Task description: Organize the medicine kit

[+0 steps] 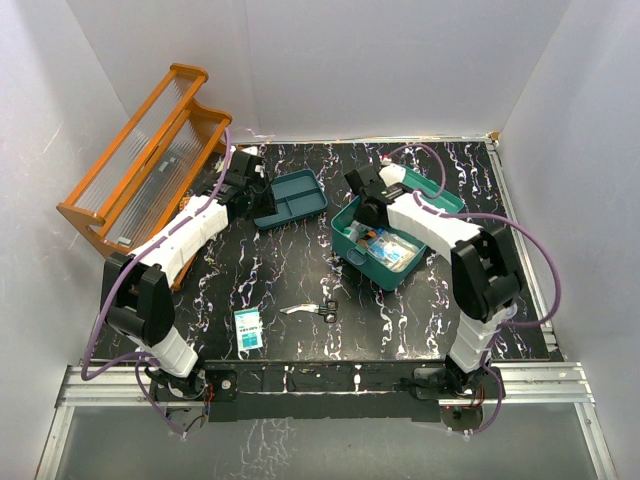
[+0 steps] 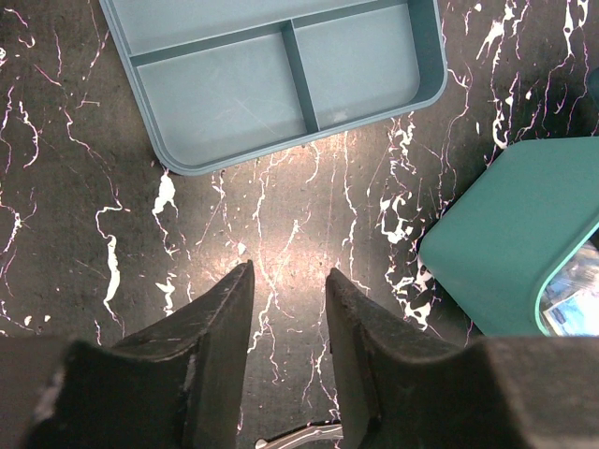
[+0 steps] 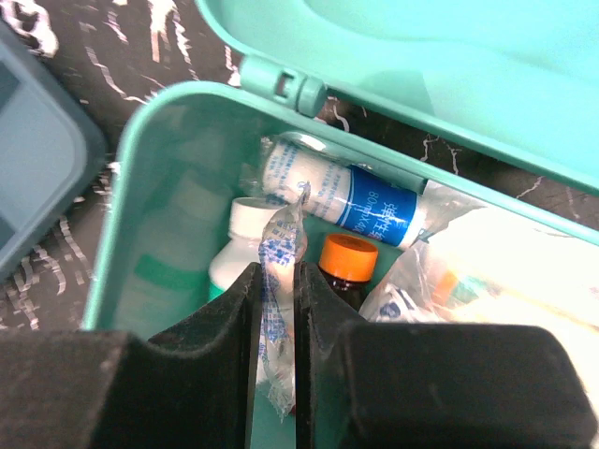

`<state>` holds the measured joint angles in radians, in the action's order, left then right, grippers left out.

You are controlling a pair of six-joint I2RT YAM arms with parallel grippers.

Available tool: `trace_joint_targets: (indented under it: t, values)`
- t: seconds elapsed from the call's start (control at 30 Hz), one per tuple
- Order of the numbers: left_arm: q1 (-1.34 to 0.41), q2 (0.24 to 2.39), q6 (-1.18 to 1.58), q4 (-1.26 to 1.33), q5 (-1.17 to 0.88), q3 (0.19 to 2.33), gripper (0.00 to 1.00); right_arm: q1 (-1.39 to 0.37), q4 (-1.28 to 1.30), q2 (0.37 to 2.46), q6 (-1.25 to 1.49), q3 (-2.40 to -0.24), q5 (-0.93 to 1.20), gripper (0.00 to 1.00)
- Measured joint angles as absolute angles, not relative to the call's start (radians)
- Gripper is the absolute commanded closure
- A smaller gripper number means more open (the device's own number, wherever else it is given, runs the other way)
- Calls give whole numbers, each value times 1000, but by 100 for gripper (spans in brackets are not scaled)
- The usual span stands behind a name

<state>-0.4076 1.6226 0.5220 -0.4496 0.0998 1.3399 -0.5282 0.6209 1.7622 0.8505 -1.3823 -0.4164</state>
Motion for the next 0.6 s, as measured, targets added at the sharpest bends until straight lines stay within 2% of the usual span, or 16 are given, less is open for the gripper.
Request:
trace_joint_targets:
  t: [0.17, 0.27, 0.5, 0.6]
  values:
    - [-386, 1637, 514, -456, 104, 1356, 39, -528, 609, 1616, 786, -1386, -400, 91]
    - [-356, 1697, 516, -491, 133, 1422, 38, -528, 567, 1577, 727, -1399, -342, 90]
    - [-242, 1913, 517, -548, 178, 1551, 52, -529, 423, 1617, 584, -1443, -103, 90]
    - [-216, 1999, 503, -547, 170, 1579, 54, -532, 377, 1648, 556, -1462, -26, 90]
